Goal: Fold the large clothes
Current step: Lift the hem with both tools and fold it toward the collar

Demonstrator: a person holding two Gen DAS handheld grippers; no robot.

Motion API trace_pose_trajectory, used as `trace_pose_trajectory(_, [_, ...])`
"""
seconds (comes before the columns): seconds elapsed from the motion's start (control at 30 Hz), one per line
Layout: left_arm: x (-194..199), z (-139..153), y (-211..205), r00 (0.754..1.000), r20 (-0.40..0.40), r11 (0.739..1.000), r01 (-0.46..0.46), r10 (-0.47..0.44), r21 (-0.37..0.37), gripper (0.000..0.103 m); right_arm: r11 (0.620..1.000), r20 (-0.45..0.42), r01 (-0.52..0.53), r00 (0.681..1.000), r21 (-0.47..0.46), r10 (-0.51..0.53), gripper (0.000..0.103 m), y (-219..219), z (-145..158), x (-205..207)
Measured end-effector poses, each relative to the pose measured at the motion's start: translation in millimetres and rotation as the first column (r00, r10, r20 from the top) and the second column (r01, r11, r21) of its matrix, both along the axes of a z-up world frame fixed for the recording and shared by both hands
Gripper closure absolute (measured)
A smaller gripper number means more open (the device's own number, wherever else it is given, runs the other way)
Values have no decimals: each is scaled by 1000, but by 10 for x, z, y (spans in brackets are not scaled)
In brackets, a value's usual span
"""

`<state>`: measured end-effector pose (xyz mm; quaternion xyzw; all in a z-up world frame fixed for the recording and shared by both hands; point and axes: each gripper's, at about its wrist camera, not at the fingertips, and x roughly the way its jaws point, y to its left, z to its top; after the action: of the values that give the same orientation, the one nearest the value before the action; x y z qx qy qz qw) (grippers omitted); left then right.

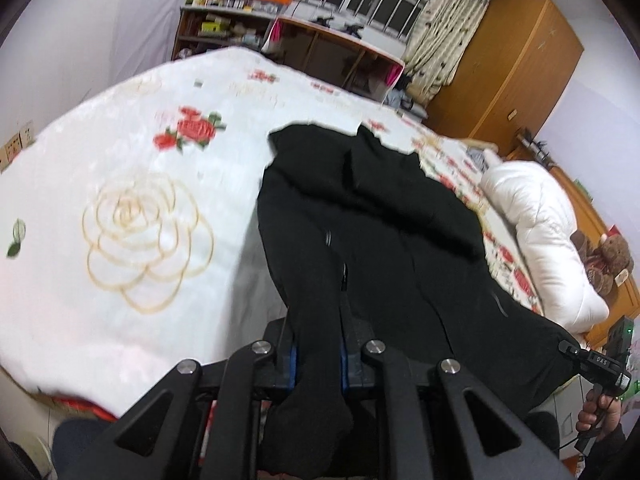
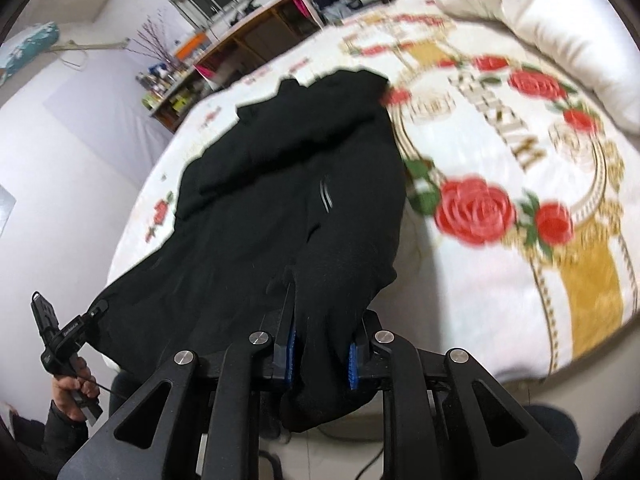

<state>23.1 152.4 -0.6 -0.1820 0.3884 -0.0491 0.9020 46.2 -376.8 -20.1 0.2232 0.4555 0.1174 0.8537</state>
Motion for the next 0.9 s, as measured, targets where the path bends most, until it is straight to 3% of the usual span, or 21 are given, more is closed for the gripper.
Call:
trace_pose_trajectory(0.43, [668,495,68,991,132,999,-21,25,-32,88,1000,155,24,988,17,-26,85,39,576,687])
trace_pose_trajectory(0.9, [1833,672,22,988,151,999,-37,39,-14,88,999,188,42,981,15,-44,85,115,838,1861])
